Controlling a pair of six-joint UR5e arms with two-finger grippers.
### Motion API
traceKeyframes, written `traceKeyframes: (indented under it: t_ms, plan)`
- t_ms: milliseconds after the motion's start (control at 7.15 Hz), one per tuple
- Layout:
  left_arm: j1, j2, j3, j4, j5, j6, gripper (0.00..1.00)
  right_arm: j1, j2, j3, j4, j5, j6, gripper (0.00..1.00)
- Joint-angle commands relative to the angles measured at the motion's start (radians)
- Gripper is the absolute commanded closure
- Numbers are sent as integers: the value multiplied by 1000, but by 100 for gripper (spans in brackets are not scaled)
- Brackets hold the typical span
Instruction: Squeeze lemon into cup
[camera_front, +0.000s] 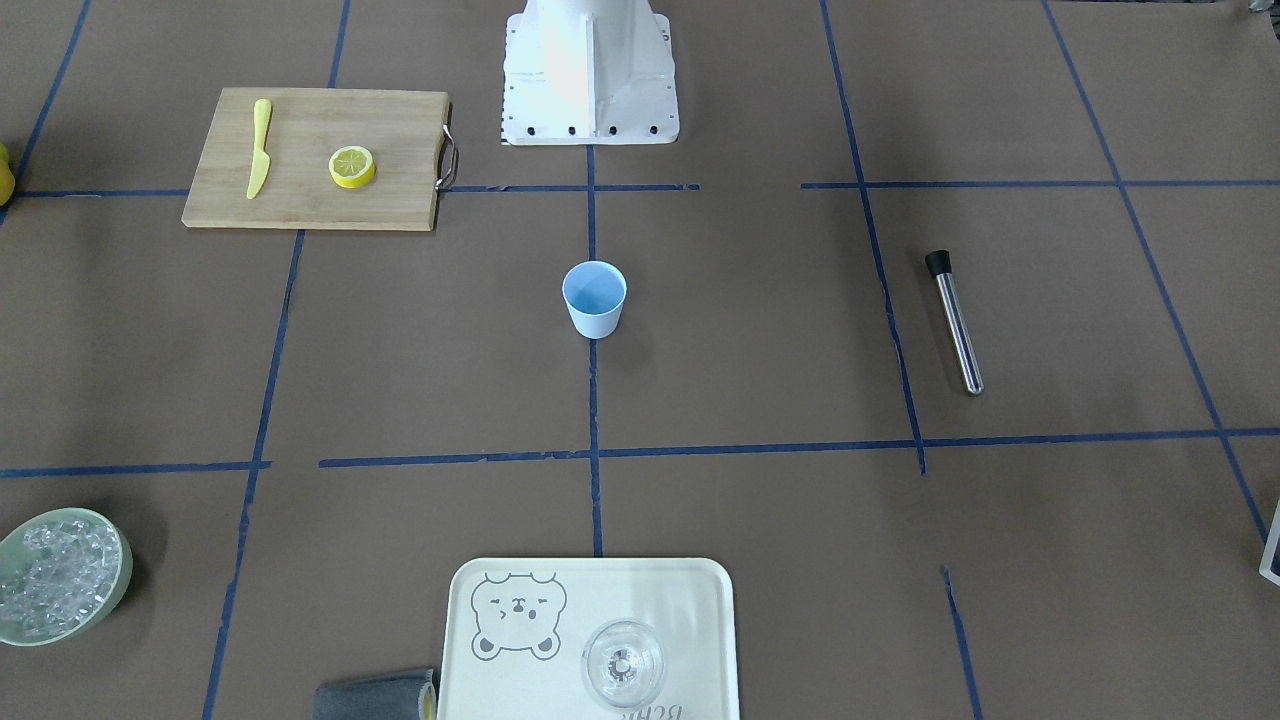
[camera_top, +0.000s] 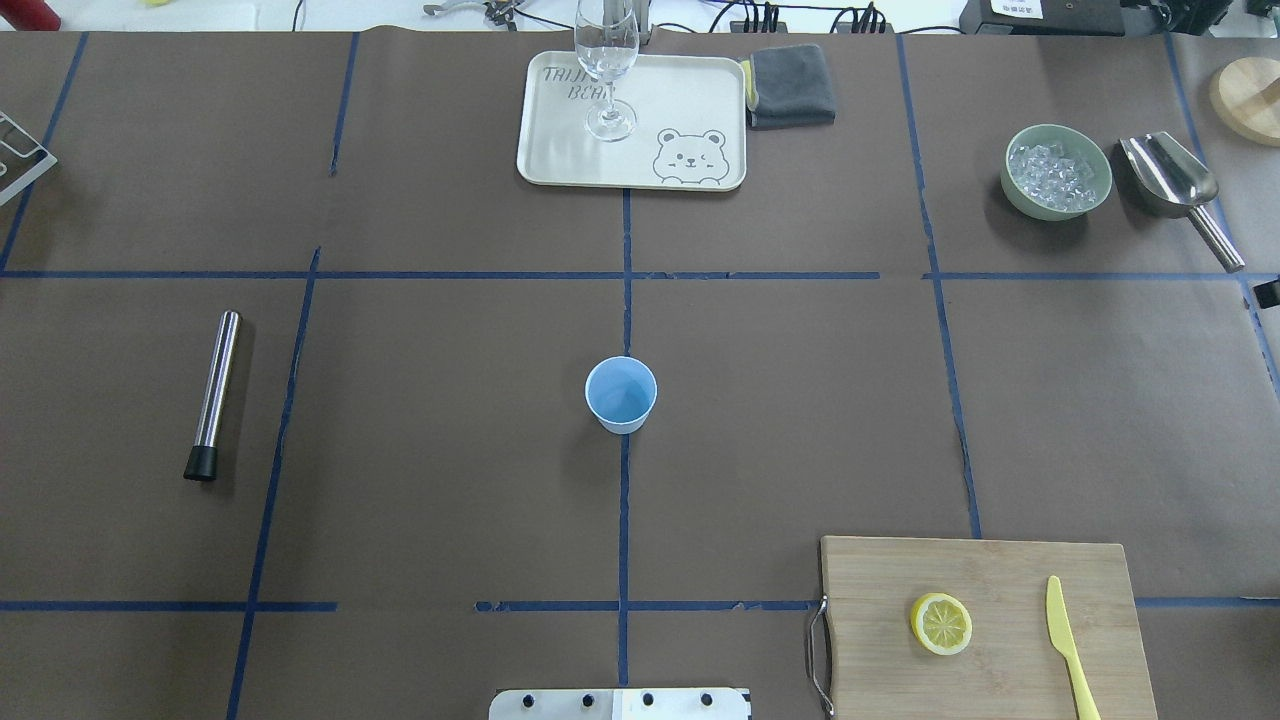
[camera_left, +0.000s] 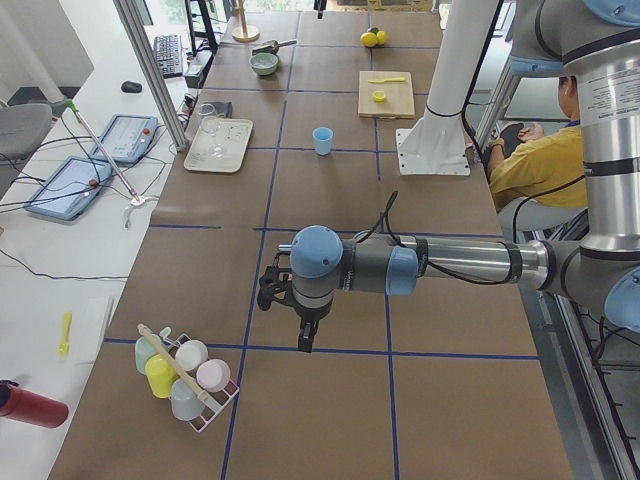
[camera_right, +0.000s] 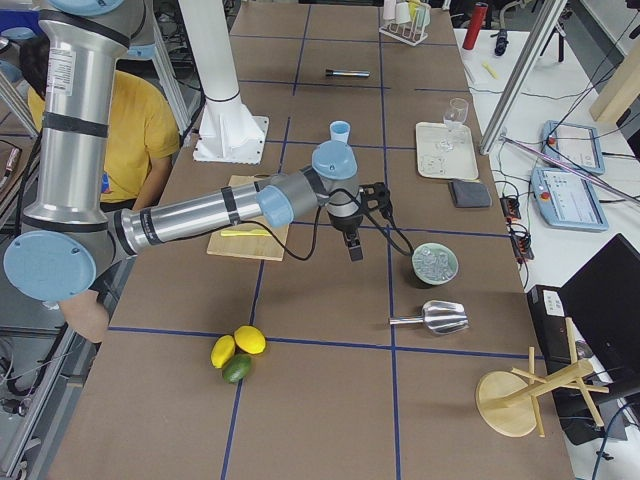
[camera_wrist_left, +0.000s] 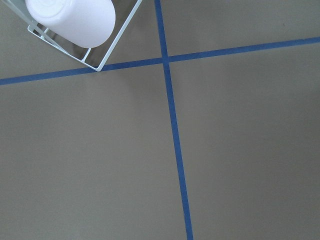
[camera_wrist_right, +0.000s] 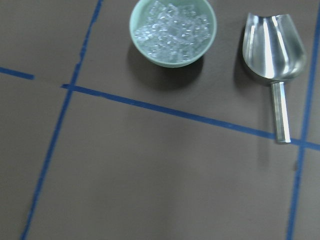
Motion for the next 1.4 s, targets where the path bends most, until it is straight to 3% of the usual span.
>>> traceKeyframes:
  t_ms: [0,280,419,699,839,1258]
  plan:
    - [0,-2,-2,0,0,0,0,-253,-32,160,4,-90,331,0]
    - [0,-2,-8,0,0,-2,0,-532,-66,257,4,-326,607,0]
    - [0,0,-8,0,-2,-2,0,-711,-61,277,4,-493,766,0]
    - [0,0,-5,0,0,0,0,-969,-12,279,1,-678,947,0]
    - [0,2,-2,0,0,0,0,-1048,-1,270,-5,-730,962,0]
    - [0,6,-3,0,1,0,0,-1124,-1,216,9,-766,996,0]
